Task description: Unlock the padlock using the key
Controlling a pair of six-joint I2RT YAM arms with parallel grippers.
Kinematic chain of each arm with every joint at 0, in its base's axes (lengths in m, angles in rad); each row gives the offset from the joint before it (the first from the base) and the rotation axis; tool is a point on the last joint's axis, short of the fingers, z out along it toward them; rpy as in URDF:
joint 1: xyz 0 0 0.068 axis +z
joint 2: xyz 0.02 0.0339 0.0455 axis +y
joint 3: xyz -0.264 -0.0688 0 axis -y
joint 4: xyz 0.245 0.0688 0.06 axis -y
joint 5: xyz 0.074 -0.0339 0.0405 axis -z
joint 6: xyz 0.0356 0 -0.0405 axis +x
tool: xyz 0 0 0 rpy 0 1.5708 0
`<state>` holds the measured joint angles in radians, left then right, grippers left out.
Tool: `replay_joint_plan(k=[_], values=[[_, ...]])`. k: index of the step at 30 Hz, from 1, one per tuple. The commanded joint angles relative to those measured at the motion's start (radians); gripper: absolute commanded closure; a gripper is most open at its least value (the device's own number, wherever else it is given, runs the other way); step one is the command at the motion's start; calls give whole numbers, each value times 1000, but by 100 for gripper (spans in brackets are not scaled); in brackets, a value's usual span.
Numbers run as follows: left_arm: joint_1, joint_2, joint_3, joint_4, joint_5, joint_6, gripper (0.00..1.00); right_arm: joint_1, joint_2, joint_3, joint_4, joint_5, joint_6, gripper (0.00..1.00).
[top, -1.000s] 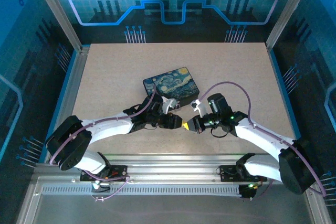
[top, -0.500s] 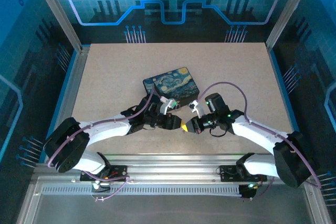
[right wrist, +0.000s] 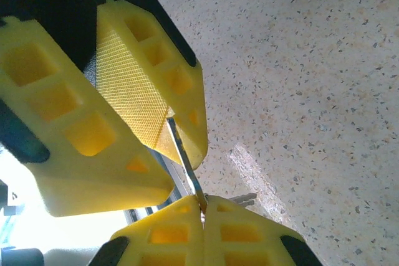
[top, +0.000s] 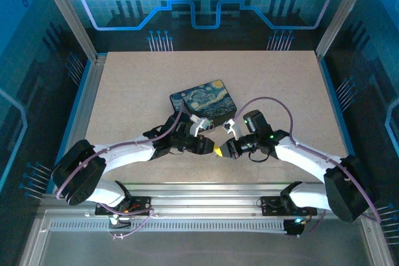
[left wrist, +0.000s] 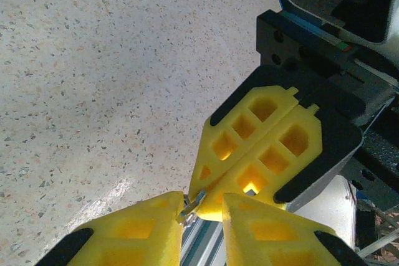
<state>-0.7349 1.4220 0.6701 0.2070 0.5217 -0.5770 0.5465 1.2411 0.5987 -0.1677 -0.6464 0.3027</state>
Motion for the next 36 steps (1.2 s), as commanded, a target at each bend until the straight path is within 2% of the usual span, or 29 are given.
replay_joint_plan(k=[1,9,13,17,19,20,22,26,31,36], values=[[5,-23,0,-20,31,39,75,-8,7,34,-26,-37,-39,97],[9,-34,-9,-31,39,63,78,-11,24,46,-44,-50,-51,98],[8,-44,-19,-15,68,75,90,-11,32,52,-51,-68,-58,97],[9,-54,-33,8,93,82,93,-13,44,59,-59,-77,-63,97],[8,-54,-38,9,94,83,100,-15,47,59,-64,-76,-66,95],[9,-54,-40,10,93,84,100,-15,44,57,-60,-75,-64,93],[11,-54,-47,15,84,82,100,-21,39,50,-54,-76,-59,80],[22,-56,-62,35,75,63,100,-56,4,28,-37,-71,-38,63],[45,-56,-76,72,81,36,100,-108,-73,-32,92,-104,47,53],[65,-45,-76,116,84,5,100,-115,-54,-34,209,-139,124,51]])
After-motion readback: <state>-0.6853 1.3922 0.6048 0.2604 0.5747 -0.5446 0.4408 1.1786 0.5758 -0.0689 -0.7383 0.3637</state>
